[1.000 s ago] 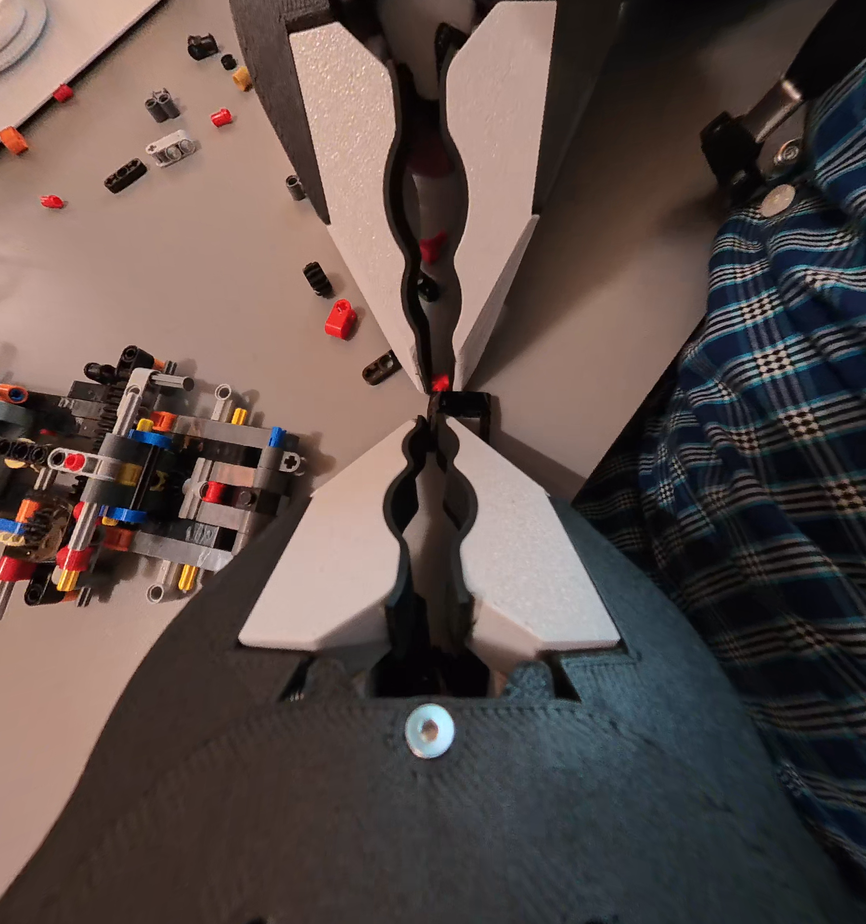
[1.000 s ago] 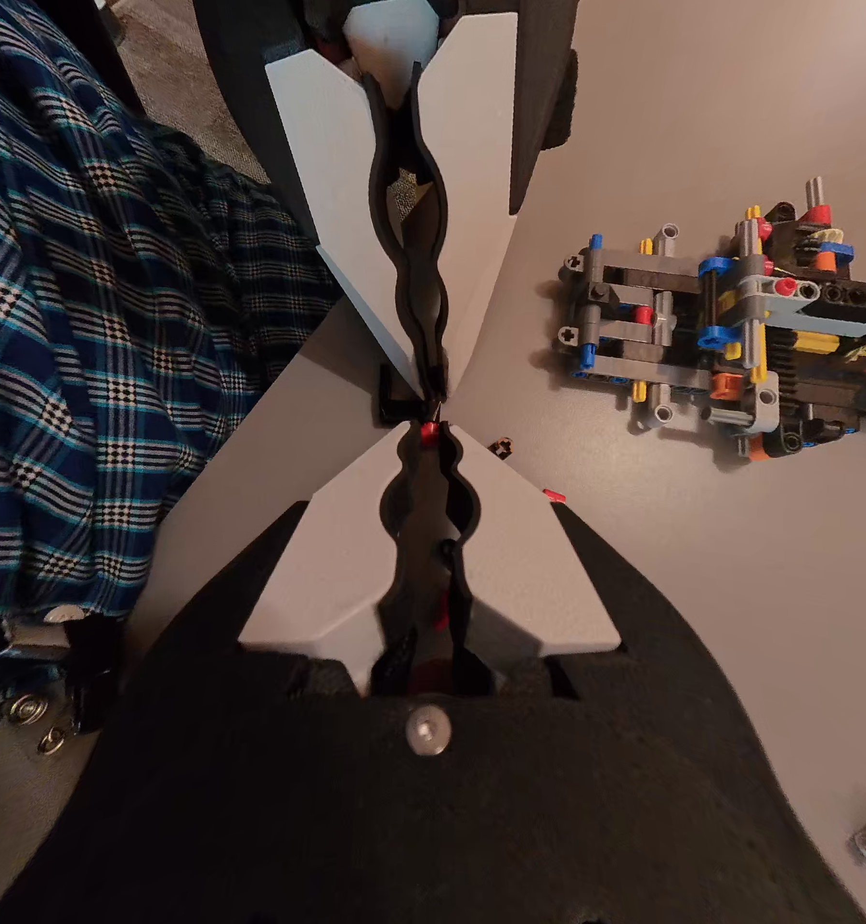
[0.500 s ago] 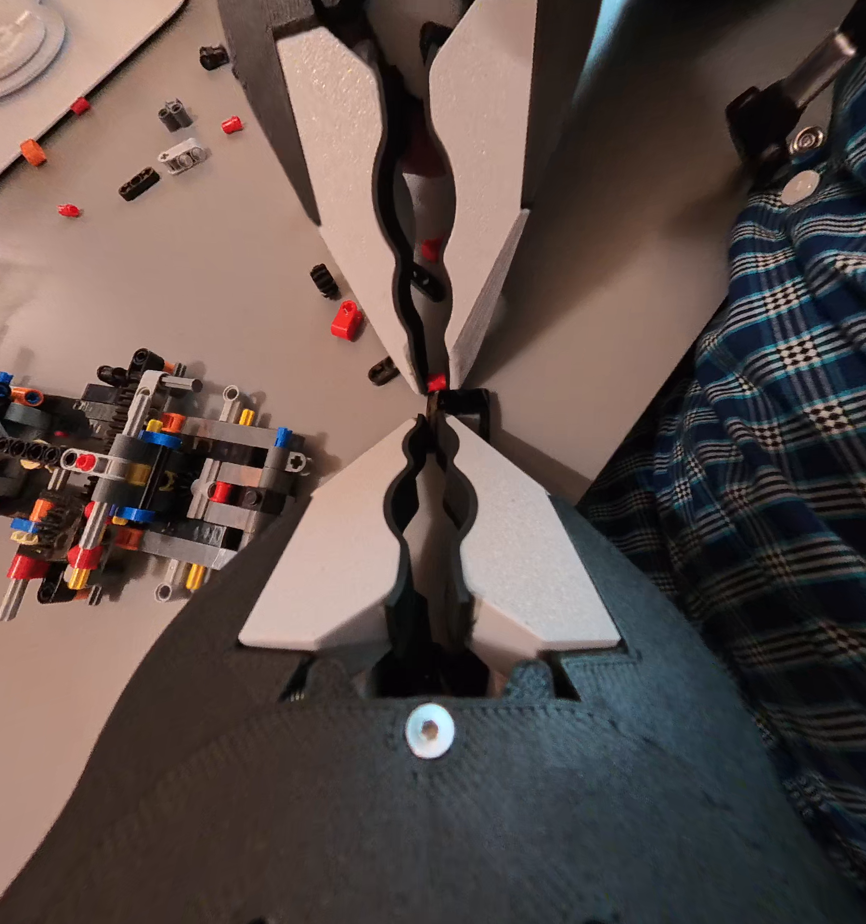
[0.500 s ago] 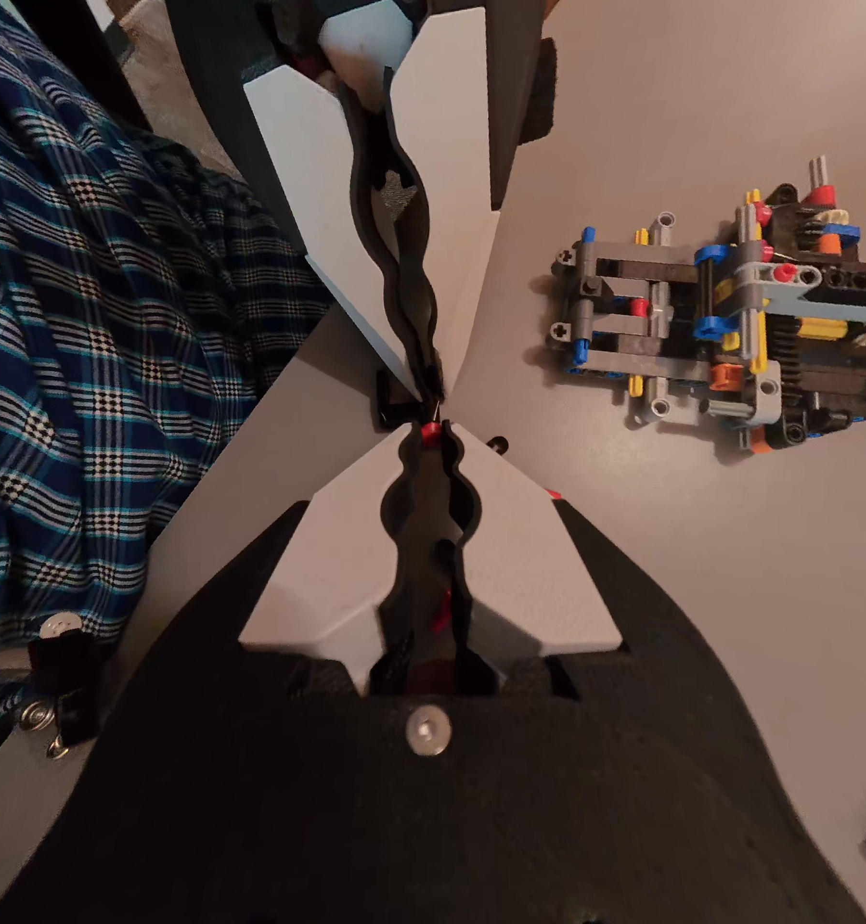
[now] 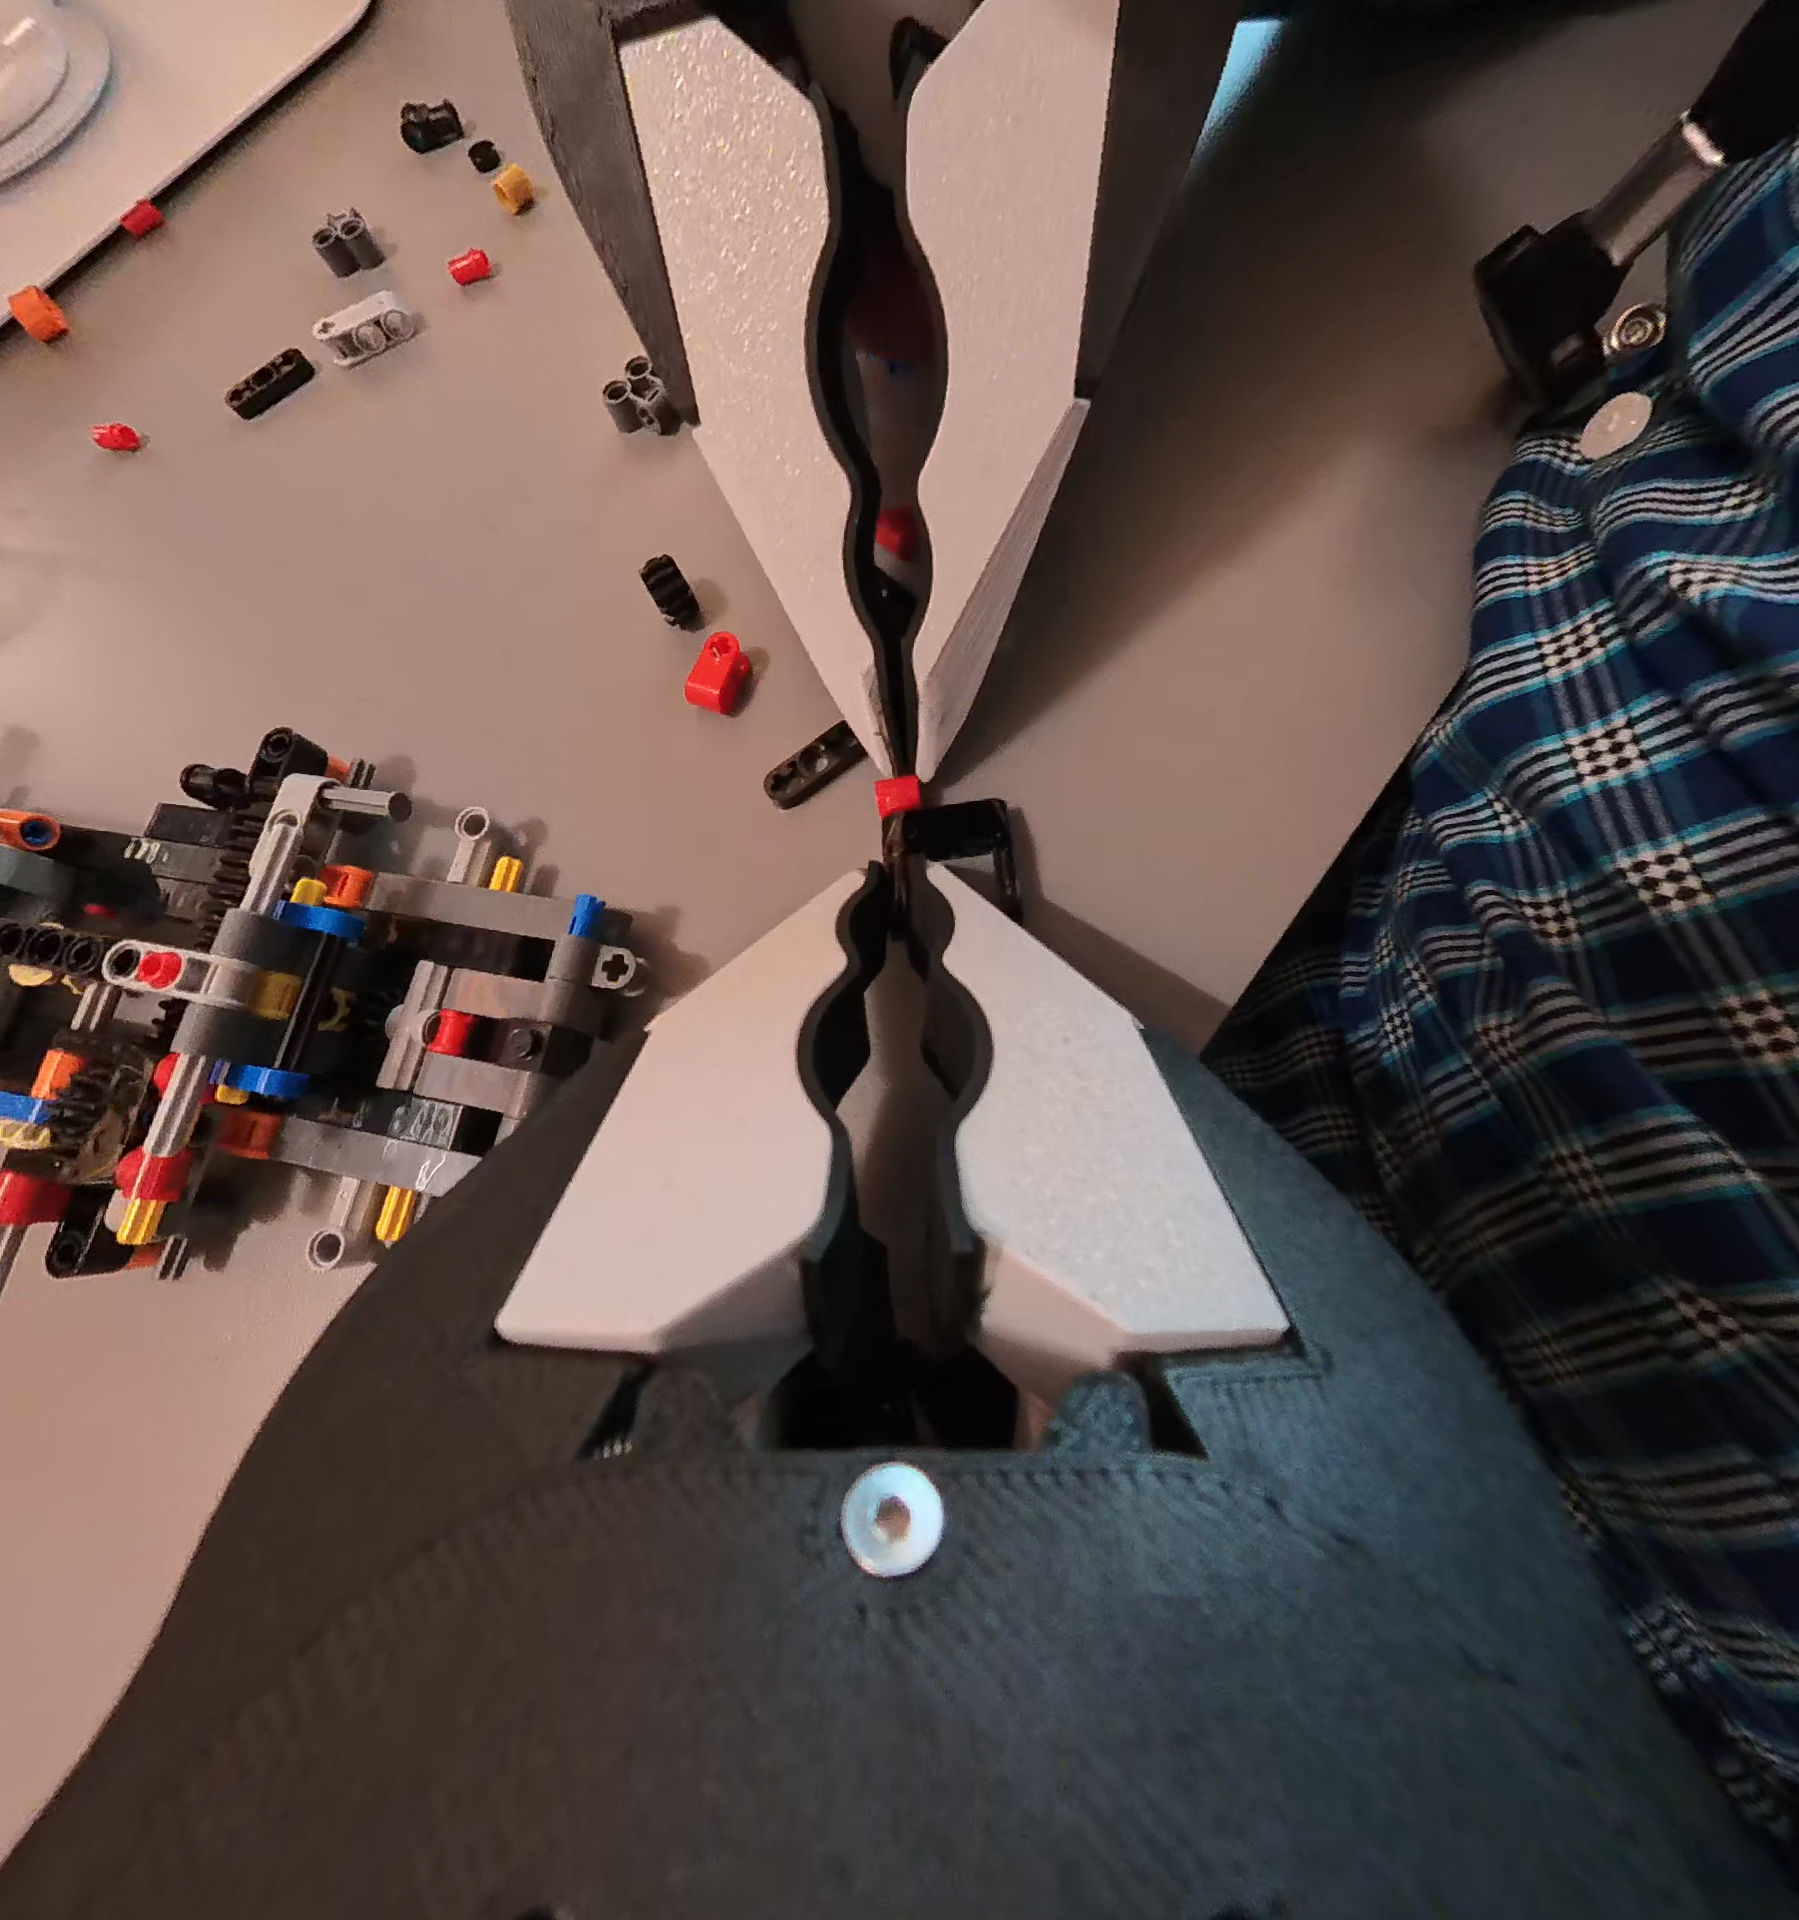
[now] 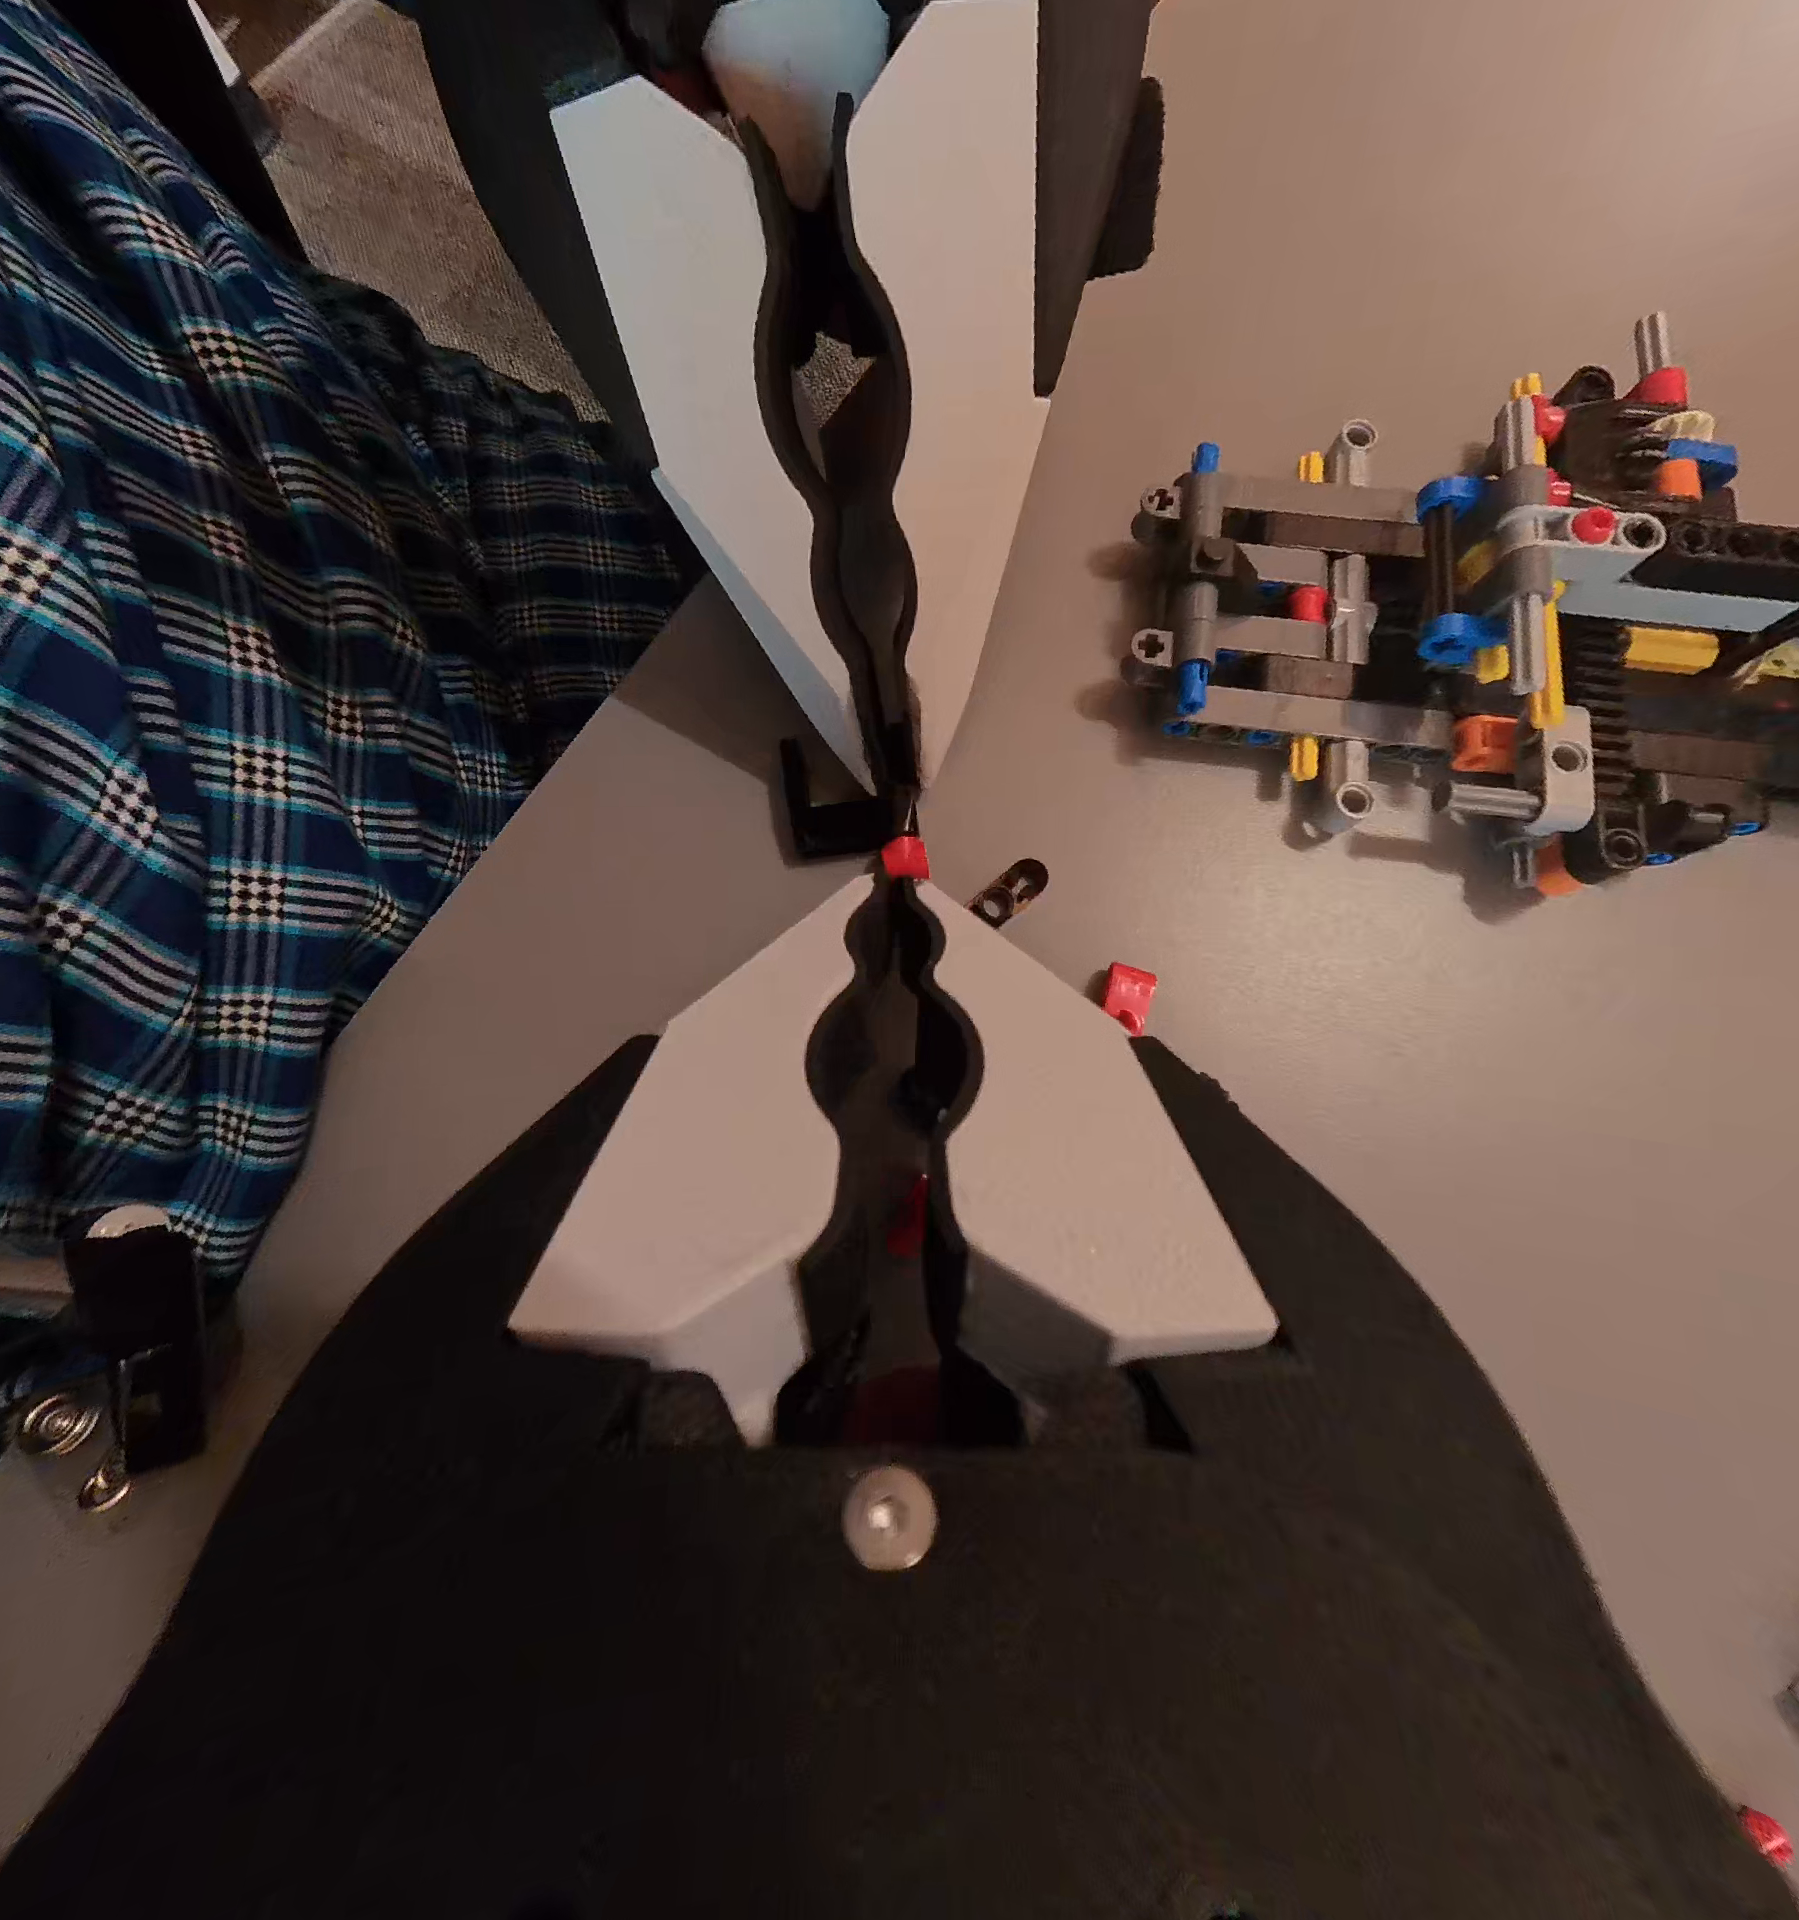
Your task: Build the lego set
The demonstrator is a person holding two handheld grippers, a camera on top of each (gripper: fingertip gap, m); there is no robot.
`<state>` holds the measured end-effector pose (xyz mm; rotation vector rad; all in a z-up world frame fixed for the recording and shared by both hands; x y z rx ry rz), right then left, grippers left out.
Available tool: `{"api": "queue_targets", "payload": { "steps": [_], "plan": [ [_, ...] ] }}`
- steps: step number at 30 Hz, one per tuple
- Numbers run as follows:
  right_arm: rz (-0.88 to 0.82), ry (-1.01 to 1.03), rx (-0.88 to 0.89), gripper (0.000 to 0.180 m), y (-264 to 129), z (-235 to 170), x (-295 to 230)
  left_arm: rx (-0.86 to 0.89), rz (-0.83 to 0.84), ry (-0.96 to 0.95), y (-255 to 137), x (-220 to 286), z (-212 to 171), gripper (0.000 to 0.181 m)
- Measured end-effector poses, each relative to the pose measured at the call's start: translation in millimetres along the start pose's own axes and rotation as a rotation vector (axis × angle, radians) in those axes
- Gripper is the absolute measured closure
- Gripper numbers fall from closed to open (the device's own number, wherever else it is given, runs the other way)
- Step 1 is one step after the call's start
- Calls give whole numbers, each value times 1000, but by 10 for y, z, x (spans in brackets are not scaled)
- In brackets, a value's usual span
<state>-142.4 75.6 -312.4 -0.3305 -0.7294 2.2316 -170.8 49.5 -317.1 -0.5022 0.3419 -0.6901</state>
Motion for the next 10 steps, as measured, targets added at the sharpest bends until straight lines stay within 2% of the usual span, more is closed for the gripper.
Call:
{"api": "queue_targets", "payload": {
  "steps": [1,10],
  "plan": [
    [6,-1,0,180,2,0,1,-1,0,1,0,1,0,179],
    [42,-35,-18,180,9,12,9,-3,8,11,4,5,4,179]
  ]
}}
Point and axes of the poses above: each gripper's, where its closed fingertips meet, y out along the fingers, z out of its top, x = y × z across the jaws, the point moved 2 cm from there along -y, back along the fingers, and after that the axes turned 8 degrees about x, right-handed, at the moved point
